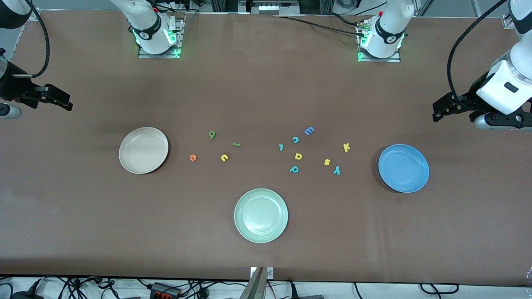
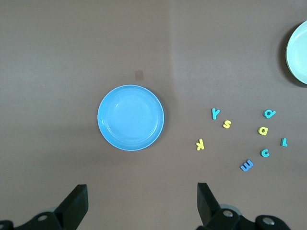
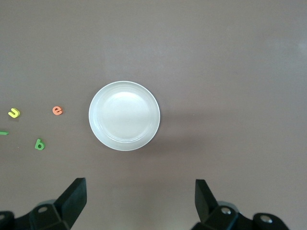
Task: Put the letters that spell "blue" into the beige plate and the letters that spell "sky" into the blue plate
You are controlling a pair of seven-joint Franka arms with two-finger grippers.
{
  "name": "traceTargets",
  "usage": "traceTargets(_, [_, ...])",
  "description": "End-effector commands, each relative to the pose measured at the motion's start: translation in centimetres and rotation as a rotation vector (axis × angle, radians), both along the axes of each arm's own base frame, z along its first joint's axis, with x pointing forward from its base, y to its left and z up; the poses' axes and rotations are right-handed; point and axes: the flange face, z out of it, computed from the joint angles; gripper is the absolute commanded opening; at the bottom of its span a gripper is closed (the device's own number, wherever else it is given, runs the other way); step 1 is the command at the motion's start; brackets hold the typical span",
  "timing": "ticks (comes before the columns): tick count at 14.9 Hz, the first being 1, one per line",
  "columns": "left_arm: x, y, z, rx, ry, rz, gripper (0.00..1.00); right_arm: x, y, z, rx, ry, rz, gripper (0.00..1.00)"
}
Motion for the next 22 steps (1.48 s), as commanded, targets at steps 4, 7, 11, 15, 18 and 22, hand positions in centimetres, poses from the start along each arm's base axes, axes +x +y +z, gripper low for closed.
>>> traceTargets(4, [-0.3, 0.0, 0.9, 0.012, -0.001, -0.007, 1.0, -0.2, 0.2, -1.8, 0.003, 0.055, 0.011, 1.0])
traceTargets(7, [-0.3, 0.0, 0.9, 0.012, -0.002, -0.008, 1.0, 1.2, 1.3, -6.7, 0.015, 0.185, 0.032, 1.0])
traceTargets(11, [-0.7, -0.8, 0.7, 0.013, 0.026, -0.023, 1.0, 2.9, 7.7, -11.0, 0.001, 0.208, 0.118, 1.0])
traceTargets(15, [-1.0, -3.8, -1.1, 0.012, 0.09, -0.079, 1.0, 4.1, 12.7, -15.8, -0.007, 0.213, 0.193, 1.0])
traceTargets(18, [0.4, -5.4, -5.9, 0.011, 0.195, -0.11, 1.0, 4.4, 16.6, -19.3, -0.019, 0.213, 0.232, 1.0])
traceTargets(22, [3.8, -9.0, -16.9, -0.009, 0.286, -0.146, 1.0, 5.1, 18.9, -24.2, -0.022, 0.197, 0.269, 1.0])
